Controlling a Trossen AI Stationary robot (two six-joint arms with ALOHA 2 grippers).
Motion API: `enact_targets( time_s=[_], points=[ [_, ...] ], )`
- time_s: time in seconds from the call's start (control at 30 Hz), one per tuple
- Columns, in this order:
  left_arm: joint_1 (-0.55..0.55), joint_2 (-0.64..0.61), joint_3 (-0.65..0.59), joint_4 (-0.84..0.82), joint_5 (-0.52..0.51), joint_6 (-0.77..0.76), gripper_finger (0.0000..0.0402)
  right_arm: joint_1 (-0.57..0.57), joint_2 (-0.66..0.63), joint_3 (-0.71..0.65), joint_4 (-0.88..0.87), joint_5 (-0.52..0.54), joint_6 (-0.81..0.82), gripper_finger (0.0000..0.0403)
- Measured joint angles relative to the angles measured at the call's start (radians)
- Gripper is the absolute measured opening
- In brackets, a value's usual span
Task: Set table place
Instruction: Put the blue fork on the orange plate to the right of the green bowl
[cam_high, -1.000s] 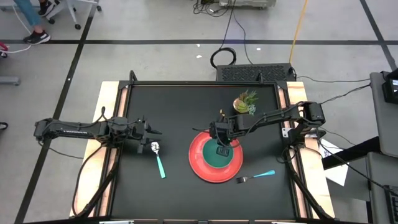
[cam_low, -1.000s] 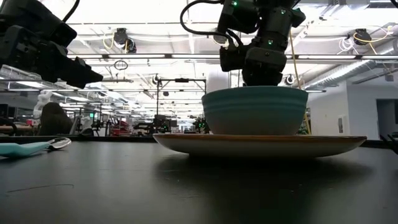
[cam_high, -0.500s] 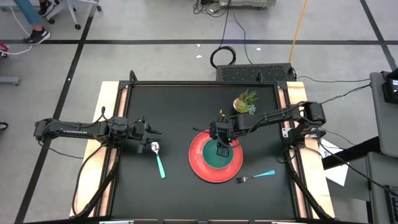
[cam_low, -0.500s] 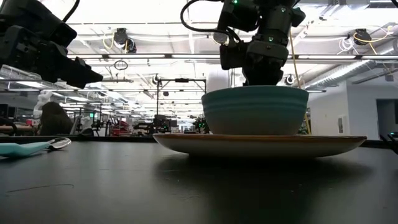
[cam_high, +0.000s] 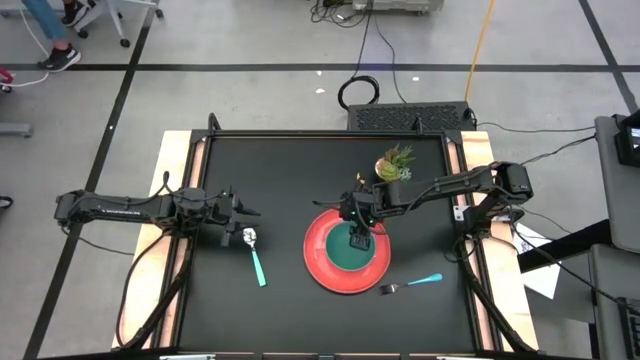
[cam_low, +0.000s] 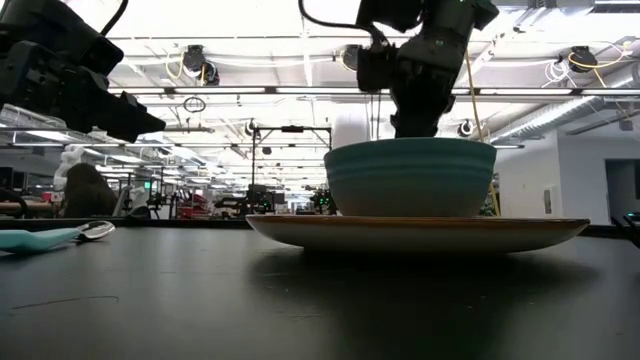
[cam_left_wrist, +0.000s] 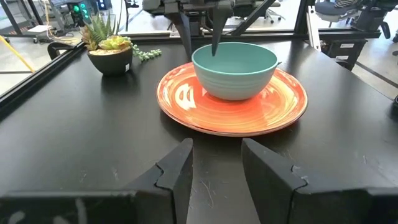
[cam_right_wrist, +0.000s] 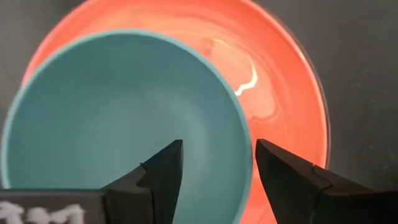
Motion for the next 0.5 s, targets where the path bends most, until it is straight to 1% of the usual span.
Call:
enact_targets(
  time_s=[0.33,0.5],
  points=[
    [0.000,0.000,0.000,0.000,0.000,0.000,0.0143,0.000,-0.103,0.000,-0.001,0.000,-0.026,0.0193],
    [0.000,0.000,0.000,0.000,0.000,0.000,0.0143,0.000,-0.144,0.000,-0.008,0.000,-0.041,0.0172]
  ],
)
